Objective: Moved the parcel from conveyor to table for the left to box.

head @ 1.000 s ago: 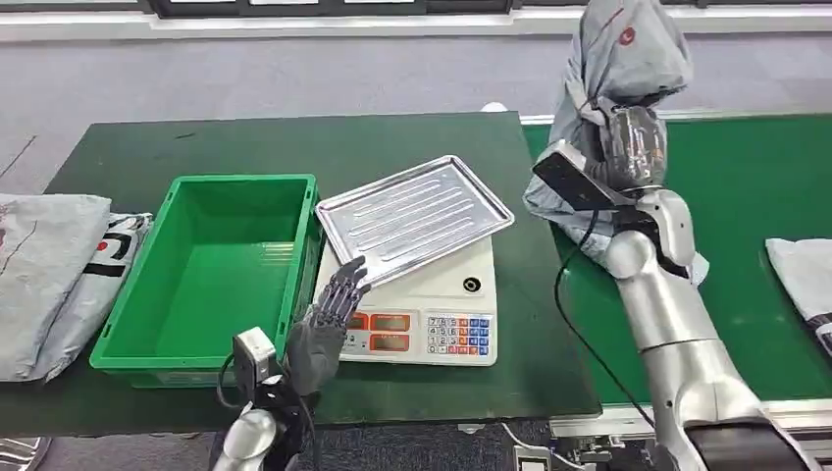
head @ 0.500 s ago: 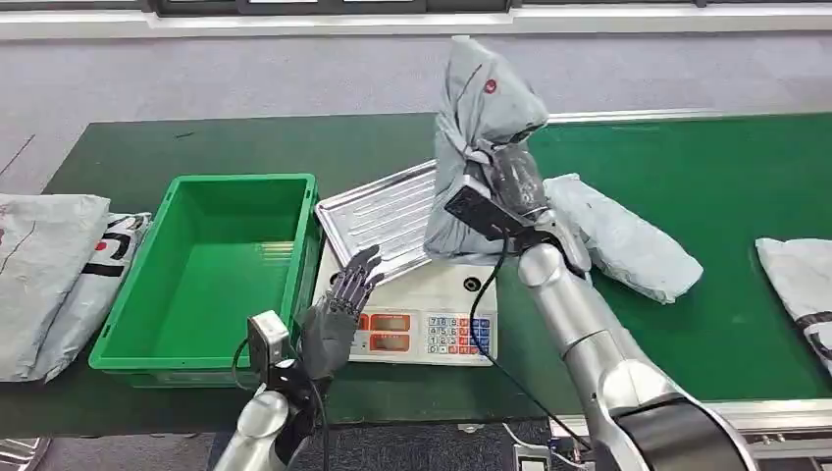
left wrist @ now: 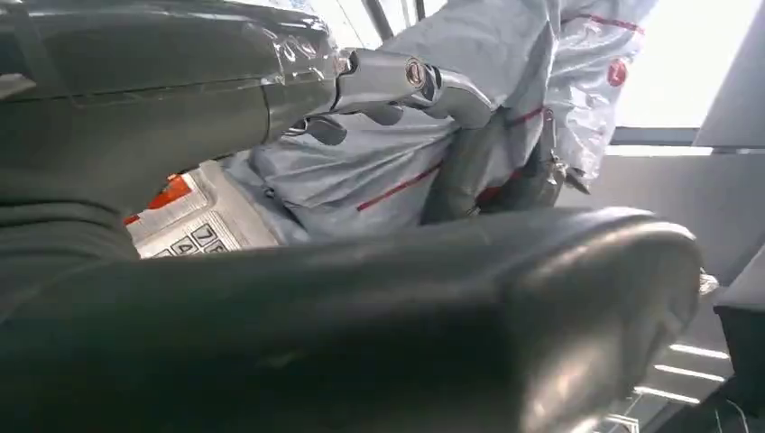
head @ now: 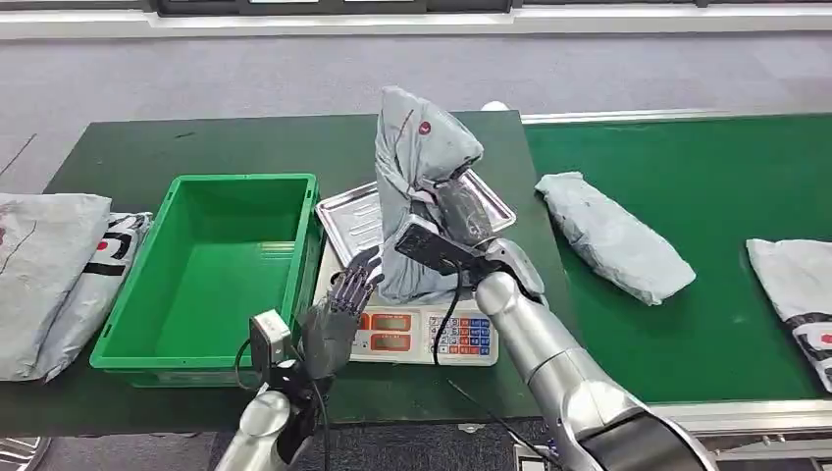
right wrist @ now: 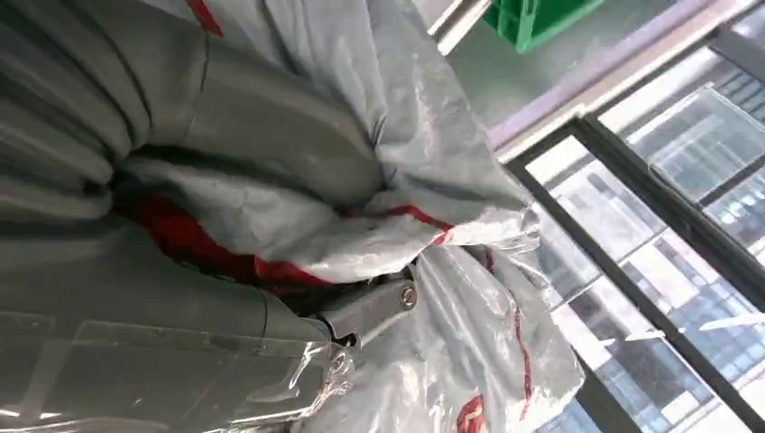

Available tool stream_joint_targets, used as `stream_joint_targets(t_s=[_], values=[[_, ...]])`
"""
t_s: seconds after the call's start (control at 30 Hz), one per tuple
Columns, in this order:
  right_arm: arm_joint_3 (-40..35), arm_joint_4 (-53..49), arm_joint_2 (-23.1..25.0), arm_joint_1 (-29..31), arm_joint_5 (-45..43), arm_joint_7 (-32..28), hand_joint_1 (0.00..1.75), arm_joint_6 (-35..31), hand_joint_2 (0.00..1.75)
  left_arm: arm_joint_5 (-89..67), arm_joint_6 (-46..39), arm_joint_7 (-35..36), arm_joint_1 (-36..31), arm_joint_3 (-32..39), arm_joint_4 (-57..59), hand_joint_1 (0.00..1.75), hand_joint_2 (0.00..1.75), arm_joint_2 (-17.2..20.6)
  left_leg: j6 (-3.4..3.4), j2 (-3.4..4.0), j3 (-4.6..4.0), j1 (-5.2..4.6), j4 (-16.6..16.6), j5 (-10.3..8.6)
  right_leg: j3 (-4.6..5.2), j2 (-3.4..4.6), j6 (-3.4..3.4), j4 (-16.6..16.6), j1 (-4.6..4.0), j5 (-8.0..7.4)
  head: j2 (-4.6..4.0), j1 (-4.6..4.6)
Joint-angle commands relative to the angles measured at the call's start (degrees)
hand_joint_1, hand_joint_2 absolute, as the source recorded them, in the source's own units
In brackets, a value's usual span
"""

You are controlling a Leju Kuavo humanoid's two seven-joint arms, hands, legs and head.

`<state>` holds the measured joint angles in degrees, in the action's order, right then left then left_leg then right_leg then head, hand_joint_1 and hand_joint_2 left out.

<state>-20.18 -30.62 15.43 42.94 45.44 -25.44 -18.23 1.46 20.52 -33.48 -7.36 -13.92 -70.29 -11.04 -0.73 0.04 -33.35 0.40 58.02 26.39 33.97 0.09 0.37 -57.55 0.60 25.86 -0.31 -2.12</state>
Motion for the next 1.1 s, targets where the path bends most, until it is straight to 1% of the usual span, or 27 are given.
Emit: stream_joint_targets(t_s=[0.03, 0.3, 0.33, 0.37, 0.4, 0.5, 0.53, 0.6, 0.63, 0.7, 0.73, 0.77, 0.8, 0.83, 0.87, 0.9, 0.93, 0.97, 1.0, 1.03, 1.07, 1.1], values=[[-6.07, 6.08, -1.09, 2.77, 2.93, 4.46, 0.00, -5.20, 1.75, -0.13, -0.39, 0.21, 0.43, -0.19, 0.65, 0.00, 0.00, 1.34, 0.00, 0.00, 0.05, 0.01, -0.04, 0.00, -0.05, 0.00, -0.01, 0.04, -0.01, 0.00, 0.00, 0.00], [-6.07, 6.08, -1.09, 2.77, 2.93, 4.46, 0.00, -5.20, 1.75, -0.13, -0.39, 0.21, 0.43, -0.19, 0.65, 0.00, 0.00, 1.34, 0.01, -0.01, 0.08, 0.01, -0.09, -0.03, -0.09, -0.01, -0.02, 0.10, -0.03, -0.03, 0.00, 0.00], [-6.07, 6.08, -1.09, 2.77, 2.93, 4.46, 0.00, -5.20, 0.00, -0.13, -0.39, 0.21, 0.43, -0.19, 0.65, 0.00, 0.00, 1.34, 0.01, 0.01, 0.04, 0.00, -0.04, -0.01, -0.04, 0.01, -0.01, 0.04, -0.01, -0.01, 0.00, 0.00], [-3.81, 5.57, -1.54, 1.88, 1.07, 3.85, 0.00, -9.35, 0.00, 0.16, -1.10, 0.06, 0.89, 0.82, -0.18, 0.00, 0.00, 0.61, 0.02, 0.01, 0.06, -0.01, -0.08, -0.03, -0.06, 0.00, -0.01, 0.07, -0.01, -0.03, 0.00, 0.00], [-2.51, 5.78, -1.95, 1.49, -0.50, 1.92, 0.00, -10.21, 0.00, 0.34, -1.48, 0.12, 1.29, 1.30, -1.03, 0.00, 0.00, 0.31, 0.01, -0.04, 0.05, -0.02, -0.05, -0.02, -0.05, -0.04, -0.01, 0.04, 0.01, 0.00, 0.00, 0.00], [0.79, 5.46, -2.71, -0.84, -4.26, -4.45, 0.00, -16.67, 0.00, 1.42, -1.97, 0.47, 1.47, 1.62, -2.68, 0.00, 0.00, 0.01, 0.02, -0.12, 0.06, 0.02, -0.07, -0.03, -0.11, -0.13, -0.01, 0.11, -0.03, -0.01, 0.00, 0.00], [1.68, 5.40, -2.63, -1.63, -5.92, -5.75, 0.00, -15.65, 0.00, 1.68, -2.19, 0.66, 1.28, 1.70, -2.80, 0.00, 0.00, -0.01, 0.03, -0.17, 0.14, 0.03, -0.18, -0.07, -0.21, -0.18, -0.01, 0.23, -0.05, -0.03, 0.00, 0.00], [3.17, 2.93, -2.39, -4.46, -9.00, -9.27, 0.00, -16.43, 0.00, 2.29, -2.87, 0.93, 0.64, 2.18, -3.25, 0.00, 0.00, -0.42, 0.03, -0.19, 0.19, 0.04, -0.22, -0.07, -0.27, -0.21, -0.01, 0.28, -0.06, -0.03, 0.00, 0.00], [4.06, 0.57, -2.19, -6.54, -11.17, -10.92, 0.00, -16.07, 0.00, 3.29, -2.87, 1.10, 0.44, 2.59, -4.00, 0.00, 0.00, -0.70, 0.02, -0.20, 0.12, 0.04, -0.11, -0.04, -0.20, -0.21, -0.01, 0.17, -0.05, 0.01, 0.00, 0.00], [4.29, -5.08, -2.26, -10.64, -13.65, -12.18, 0.00, -15.10, 0.00, 4.13, -4.03, 2.24, 0.68, 3.02, -5.08, 0.00, 0.00, -0.97, 0.02, -0.22, 0.16, 0.07, -0.20, -0.06, -0.26, -0.23, -0.02, 0.27, -0.08, -0.02, 0.00, 0.00], [3.74, -9.88, -2.84, -13.70, -14.93, -12.39, 0.00, -13.81, 0.00, 4.23, -4.99, 2.79, 0.77, 2.77, -5.38, 0.00, 0.00, -0.91, 0.01, -0.18, 0.17, 0.07, -0.19, -0.04, -0.25, -0.18, -0.03, 0.26, -0.08, -0.01, 0.00, 0.00], [3.70, -14.21, -3.22, -16.41, -15.88, -12.76, 0.00, -13.67, 0.00, 3.10, -8.54, 3.74, 0.87, 2.84, -5.33, 0.00, 0.00, -1.19, 0.01, -0.20, 0.20, 0.08, -0.23, -0.05, -0.28, -0.20, -0.04, 0.28, -0.09, -0.01, 0.00, 0.00], [3.97, -20.60, -3.86, -20.49, -18.53, -13.15, 0.00, -11.30, 0.00, 2.15, -14.20, 2.76, 1.37, 2.67, -5.77, 0.00, 0.00, -1.99, 0.01, -0.26, 0.17, 0.08, -0.23, -0.06, -0.27, -0.26, -0.04, 0.29, -0.09, 0.01, 0.00, 0.00], [4.23, -26.41, -4.73, -24.52, -20.07, -13.94, 0.00, -10.06, 0.00, 1.16, -17.42, 2.55, 1.88, 1.02, -6.18, 0.00, 0.00, -1.87, 0.01, -0.24, 0.11, 0.07, -0.16, -0.04, -0.20, -0.25, -0.03, 0.21, -0.08, 0.02, 0.00, 0.00], [4.14, -30.15, -5.36, -27.02, -20.68, -13.38, 0.00, -9.03, 1.75, 1.27, -18.97, 2.73, 2.13, -0.31, -6.47, 0.00, 0.00, -1.43, 0.02, -0.39, 0.24, 0.07, -0.34, -0.08, -0.39, -0.40, -0.04, 0.39, -0.09, 0.03, 0.00, 0.00], [4.73, -34.96, -5.77, -30.17, -23.15, -14.30, 0.00, -6.45, 1.75, 0.62, -21.64, 2.72, 2.36, -1.33, -6.86, 0.00, 0.00, -1.20, 0.03, -0.35, 0.24, 0.06, -0.33, -0.07, -0.39, -0.37, -0.03, 0.41, -0.09, 0.02, 0.00, 0.02], [0.57, -52.58, -9.73, -37.14, -29.94, -14.56, 0.00, -5.99, 1.75, -8.16, -32.23, 3.16, 1.51, -3.22, -7.31, 0.00, 0.00, -0.64, 0.04, -0.39, 0.11, 0.07, -0.15, 0.01, -0.26, -0.40, -0.01, 0.23, -0.09, 0.08, 0.00, 0.02], [0.73, -58.69, -10.72, -41.00, -29.24, -14.56, 0.00, -6.60, 1.75, -10.97, -35.76, 5.74, 0.29, -4.43, -7.65, 0.00, 0.00, -0.45, 0.06, -0.57, 0.11, 0.08, -0.17, 0.00, -0.31, -0.56, -0.01, 0.28, -0.11, 0.13, 0.00, 0.00], [1.86, -60.47, -10.16, -42.26, -28.45, -14.56, 0.00, -5.51, 1.75, -10.90, -36.01, 6.31, -0.08, -4.85, -7.79, 0.00, 0.00, -0.15, 0.06, -0.63, -0.06, 0.05, -0.05, 0.00, -0.14, -0.63, -0.01, 0.13, -0.09, 0.18, 0.00, 0.00], [3.13, -61.45, -9.23, -42.69, -27.40, -14.29, 0.00, -3.98, 1.75, -10.69, -36.16, 6.72, -0.61, -5.04, -7.64, 0.00, 0.00, 0.07, 0.08, -0.83, -0.04, 0.03, -0.06, 0.02, -0.22, -0.85, -0.01, 0.14, -0.08, 0.28, 0.00, 0.02], [3.54, -60.84, -8.83, -42.27, -27.16, -14.37, 0.00, -3.66, 1.75, -10.63, -36.19, 6.77, -0.68, -5.09, -7.58, 0.00, 0.00, 0.16, 0.07, -0.65, -0.16, 0.01, 0.02, 0.04, -0.01, -0.69, 0.01, 0.04, -0.05, 0.23, 0.00, 0.00], [3.54, -60.84, -8.83, -42.27, -27.16, -14.37, 0.00, -3.66, 1.75, -10.63, -36.19, 6.77, -0.68, -5.09, -7.58, 0.00, 0.00, 0.16, 0.06, -0.62, -0.26, 0.00, 0.02, 0.04, 0.07, -0.65, 0.00, 0.03, -0.03, 0.21, 0.00, 0.00]])
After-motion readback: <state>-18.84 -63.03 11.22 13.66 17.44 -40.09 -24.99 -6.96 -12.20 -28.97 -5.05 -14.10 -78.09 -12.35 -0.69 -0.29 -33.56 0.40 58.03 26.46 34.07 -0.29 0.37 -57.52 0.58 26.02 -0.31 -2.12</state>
